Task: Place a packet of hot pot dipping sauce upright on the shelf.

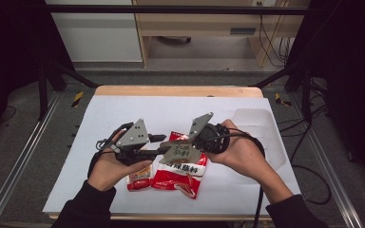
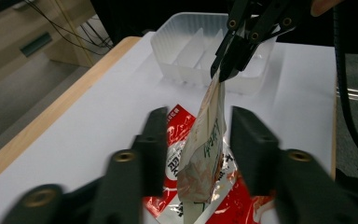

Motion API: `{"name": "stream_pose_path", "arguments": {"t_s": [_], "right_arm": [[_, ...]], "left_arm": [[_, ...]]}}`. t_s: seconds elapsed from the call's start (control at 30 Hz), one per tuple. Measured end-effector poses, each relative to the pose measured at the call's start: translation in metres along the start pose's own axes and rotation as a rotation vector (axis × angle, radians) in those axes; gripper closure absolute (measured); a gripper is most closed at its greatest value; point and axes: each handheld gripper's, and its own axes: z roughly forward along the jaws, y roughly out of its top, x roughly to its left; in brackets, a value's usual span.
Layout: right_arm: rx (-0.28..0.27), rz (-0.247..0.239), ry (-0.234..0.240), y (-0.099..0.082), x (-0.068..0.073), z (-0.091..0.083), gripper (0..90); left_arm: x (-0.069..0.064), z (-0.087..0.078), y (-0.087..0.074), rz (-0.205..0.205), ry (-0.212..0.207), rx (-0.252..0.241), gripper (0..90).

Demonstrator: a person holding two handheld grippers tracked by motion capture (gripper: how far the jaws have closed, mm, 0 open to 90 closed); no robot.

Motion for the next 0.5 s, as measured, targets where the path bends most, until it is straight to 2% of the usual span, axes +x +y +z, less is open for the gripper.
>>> {"name": "stream_pose_path", "arguments": {"t_s": [0.07, 0.1, 0.3, 0.4, 0.5], "right_arm": [[0.001, 0.004, -0.014, -0.001, -0.005, -0.004, 90.0], [0.002, 0.005, -0.018, -0.001, -0.006, -0.005, 90.0], [0.001, -0.003, -0.047, -0.004, -0.017, -0.014, 90.0], [-0.004, 0.007, -0.074, -0.011, -0.027, -0.022, 90.0], [-0.012, 0.023, -0.104, -0.021, -0.038, -0.029, 90.0]], "left_arm": [[-0.001, -0.001, -0.002, -0.006, 0.016, -0.016, 40.5], [-0.001, -0.001, -0.002, -0.008, 0.024, -0.02, 36.9], [-0.003, -0.006, -0.018, -0.031, 0.09, -0.023, 23.6], [-0.005, -0.014, -0.04, -0.053, 0.133, -0.012, 17.0], [-0.007, -0.021, -0.074, -0.115, 0.175, 0.001, 11.4]]}}
